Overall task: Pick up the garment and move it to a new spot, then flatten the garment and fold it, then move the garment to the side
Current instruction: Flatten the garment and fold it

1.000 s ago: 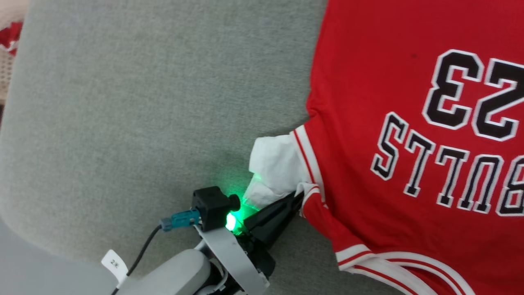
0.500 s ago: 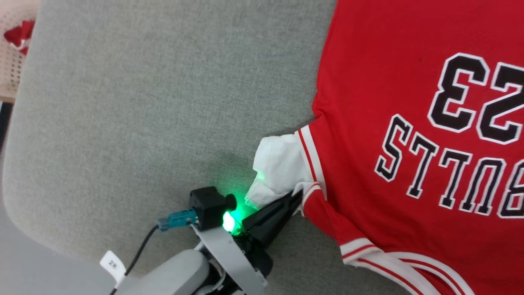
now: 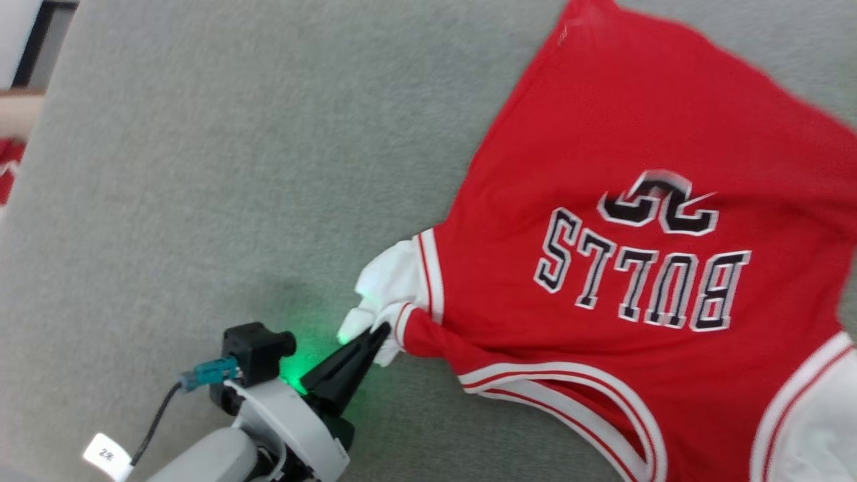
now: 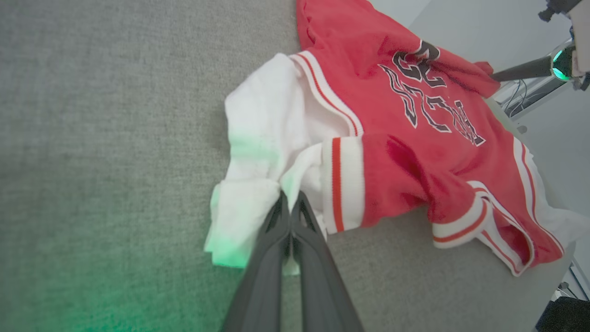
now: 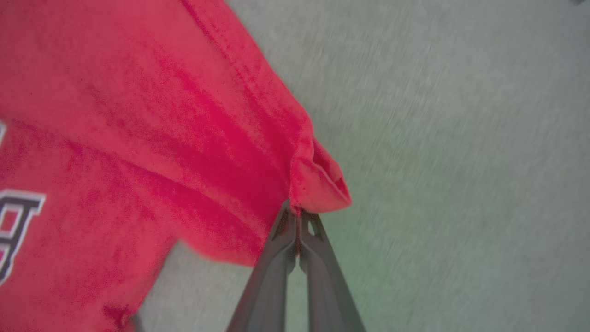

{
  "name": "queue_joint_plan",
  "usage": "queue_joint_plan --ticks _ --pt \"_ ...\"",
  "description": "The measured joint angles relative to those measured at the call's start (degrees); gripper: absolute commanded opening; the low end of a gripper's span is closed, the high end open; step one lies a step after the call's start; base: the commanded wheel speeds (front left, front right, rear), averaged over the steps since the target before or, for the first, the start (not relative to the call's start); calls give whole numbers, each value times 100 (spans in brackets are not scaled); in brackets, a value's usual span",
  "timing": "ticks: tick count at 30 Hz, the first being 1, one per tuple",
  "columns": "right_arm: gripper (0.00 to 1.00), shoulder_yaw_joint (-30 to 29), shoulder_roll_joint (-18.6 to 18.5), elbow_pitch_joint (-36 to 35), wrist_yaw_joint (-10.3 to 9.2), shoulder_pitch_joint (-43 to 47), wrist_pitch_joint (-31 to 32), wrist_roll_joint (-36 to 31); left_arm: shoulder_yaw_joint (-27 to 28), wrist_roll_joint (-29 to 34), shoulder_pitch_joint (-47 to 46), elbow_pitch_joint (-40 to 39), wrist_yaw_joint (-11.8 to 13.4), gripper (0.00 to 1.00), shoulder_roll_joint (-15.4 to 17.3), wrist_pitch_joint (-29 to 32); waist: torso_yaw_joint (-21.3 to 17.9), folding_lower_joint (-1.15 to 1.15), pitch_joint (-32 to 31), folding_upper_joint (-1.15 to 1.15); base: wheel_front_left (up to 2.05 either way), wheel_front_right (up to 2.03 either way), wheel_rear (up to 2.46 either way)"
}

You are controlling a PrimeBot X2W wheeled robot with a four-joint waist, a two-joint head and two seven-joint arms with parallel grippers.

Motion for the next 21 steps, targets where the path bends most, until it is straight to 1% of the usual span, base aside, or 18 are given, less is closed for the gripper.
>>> queue_joint_plan --ticks 3,5,10,12,15,21 --pt "0 -10 -235 -521 0 825 -119 327 79 -10 81 3 14 0 81 0 -204 0 -173 0 0 0 0" --pt "0 -33 -322 -847 0 1405 -197 509 103 -9 133 -3 31 0 123 0 -348 0 -269 0 0 0 0" --pt "0 -152 -366 -1573 0 2778 -530 575 148 -5 214 -20 79 0 180 0 -701 0 -457 0 0 0 0" --pt "0 -163 -267 -1864 0 3281 -600 532 182 -7 224 -9 96 0 198 0 -831 0 -515 0 0 0 0" --pt "0 -71 15 -2278 0 3874 -554 401 219 -8 256 -3 99 0 210 0 -1006 0 -593 0 0 0 0" --pt "0 -113 609 -2616 0 4452 -480 -122 229 -8 307 9 98 0 196 -1 -1238 0 -720 0 0 0 0"
